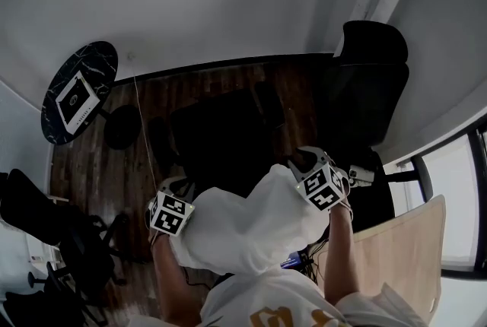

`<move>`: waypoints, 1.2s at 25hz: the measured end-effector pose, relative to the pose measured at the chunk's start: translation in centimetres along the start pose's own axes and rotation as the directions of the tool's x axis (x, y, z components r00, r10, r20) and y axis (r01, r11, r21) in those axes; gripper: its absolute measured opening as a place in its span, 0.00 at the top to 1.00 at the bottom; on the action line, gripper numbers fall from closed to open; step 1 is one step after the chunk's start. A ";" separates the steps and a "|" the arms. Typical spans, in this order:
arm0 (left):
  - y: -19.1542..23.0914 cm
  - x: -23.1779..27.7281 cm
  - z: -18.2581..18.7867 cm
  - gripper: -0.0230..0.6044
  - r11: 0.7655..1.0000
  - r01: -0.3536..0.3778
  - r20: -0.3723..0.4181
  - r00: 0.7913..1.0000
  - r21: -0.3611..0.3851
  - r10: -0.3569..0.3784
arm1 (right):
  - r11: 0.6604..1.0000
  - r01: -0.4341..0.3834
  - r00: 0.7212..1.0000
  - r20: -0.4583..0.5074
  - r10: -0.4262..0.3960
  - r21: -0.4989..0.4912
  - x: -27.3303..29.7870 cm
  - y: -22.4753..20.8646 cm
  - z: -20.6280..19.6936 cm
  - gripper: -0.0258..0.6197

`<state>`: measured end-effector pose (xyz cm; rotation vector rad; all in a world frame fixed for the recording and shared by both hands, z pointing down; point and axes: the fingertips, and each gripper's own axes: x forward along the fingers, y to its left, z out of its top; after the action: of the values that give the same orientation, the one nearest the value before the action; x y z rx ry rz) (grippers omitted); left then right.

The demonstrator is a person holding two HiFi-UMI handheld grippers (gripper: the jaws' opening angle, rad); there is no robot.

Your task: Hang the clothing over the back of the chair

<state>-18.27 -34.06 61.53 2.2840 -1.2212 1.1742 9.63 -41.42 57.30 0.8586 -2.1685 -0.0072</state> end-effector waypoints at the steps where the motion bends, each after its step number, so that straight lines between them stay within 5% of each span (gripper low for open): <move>1: 0.2 -0.6 0.1 0.89 1.000 -0.014 0.009 1.000 -0.011 0.014 | 1.000 -0.007 1.000 0.017 0.007 0.013 -0.5 0.1 0.4 0.77; 6: 0.7 -3.9 1.2 0.93 0.989 -0.044 0.081 0.995 -0.140 0.056 | 0.998 0.002 0.997 0.082 -0.008 0.069 -3.6 1.2 2.3 0.87; 12: -1.0 -8.1 3.9 0.93 0.941 0.055 0.268 0.963 -0.334 0.039 | 0.997 -0.044 0.983 0.181 0.033 0.060 -7.3 5.4 6.0 0.93; 20: -3.8 -14.9 5.6 0.93 0.944 0.065 0.477 0.873 -0.323 0.104 | 0.990 -0.015 0.955 0.296 -0.027 0.139 -12.6 9.8 8.6 0.94; 25: -6.9 -18.6 3.7 0.93 0.908 0.146 0.574 0.810 -0.393 0.118 | 0.955 -0.007 0.906 0.407 -0.119 0.295 -16.4 13.0 8.7 0.94; 30: -10.1 -20.8 1.6 0.93 0.930 0.109 0.579 0.806 -0.351 0.124 | 0.904 0.002 0.862 0.458 -0.219 0.428 -19.8 16.2 7.7 0.94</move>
<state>-15.73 -17.43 45.57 2.4026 -1.4961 0.1556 4.23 -19.42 43.07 1.3500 -2.6510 0.2037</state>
